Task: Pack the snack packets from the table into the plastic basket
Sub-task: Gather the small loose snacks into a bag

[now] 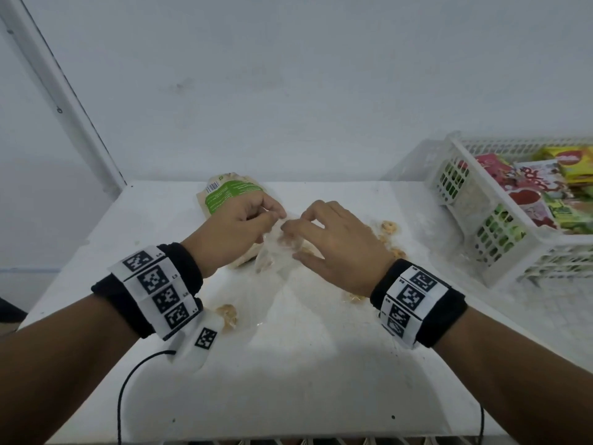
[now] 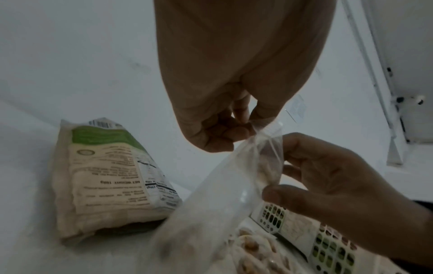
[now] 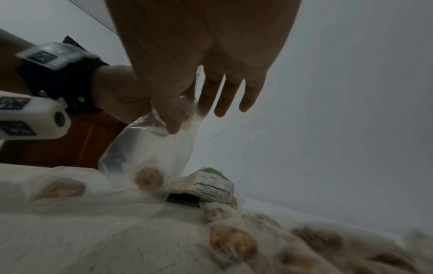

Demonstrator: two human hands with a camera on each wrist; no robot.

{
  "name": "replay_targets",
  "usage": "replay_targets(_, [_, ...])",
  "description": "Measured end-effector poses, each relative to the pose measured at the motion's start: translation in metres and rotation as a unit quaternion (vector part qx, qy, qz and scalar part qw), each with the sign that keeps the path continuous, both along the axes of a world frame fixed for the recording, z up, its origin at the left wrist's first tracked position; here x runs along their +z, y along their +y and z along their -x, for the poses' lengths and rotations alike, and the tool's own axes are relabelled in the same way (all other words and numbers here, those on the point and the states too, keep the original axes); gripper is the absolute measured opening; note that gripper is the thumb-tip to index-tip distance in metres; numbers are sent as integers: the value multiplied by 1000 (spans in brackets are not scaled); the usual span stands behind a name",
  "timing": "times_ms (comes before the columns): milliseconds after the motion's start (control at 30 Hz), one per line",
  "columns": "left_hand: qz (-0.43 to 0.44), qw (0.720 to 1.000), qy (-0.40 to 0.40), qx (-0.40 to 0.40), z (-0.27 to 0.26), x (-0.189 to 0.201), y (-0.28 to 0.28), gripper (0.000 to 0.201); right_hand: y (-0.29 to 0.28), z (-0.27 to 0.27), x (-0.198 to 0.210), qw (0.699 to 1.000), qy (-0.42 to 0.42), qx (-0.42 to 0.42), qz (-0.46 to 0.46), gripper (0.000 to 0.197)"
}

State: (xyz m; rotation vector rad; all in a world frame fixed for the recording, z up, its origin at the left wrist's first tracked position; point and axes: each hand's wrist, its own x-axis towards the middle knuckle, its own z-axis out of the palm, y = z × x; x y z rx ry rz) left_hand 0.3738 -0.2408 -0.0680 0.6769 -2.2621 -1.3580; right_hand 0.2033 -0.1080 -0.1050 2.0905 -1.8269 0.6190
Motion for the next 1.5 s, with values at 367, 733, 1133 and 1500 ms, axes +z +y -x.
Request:
replay_targets(367, [49, 994, -92, -39, -1, 6, -12, 20, 0, -3, 3, 1000, 14, 10, 5, 21])
replay_targets(733, [194, 971, -136, -35, 0, 14, -11, 19, 1, -1, 5, 998, 34, -24, 48, 26])
replay_targets(1133, [242, 966, -94, -6, 9, 12, 2, 12, 5, -1, 6, 998, 37, -2, 48, 24])
replay_targets(1500, [316, 946, -76, 17, 17, 9, 18, 6, 50, 41, -1, 985, -86, -151, -6, 32])
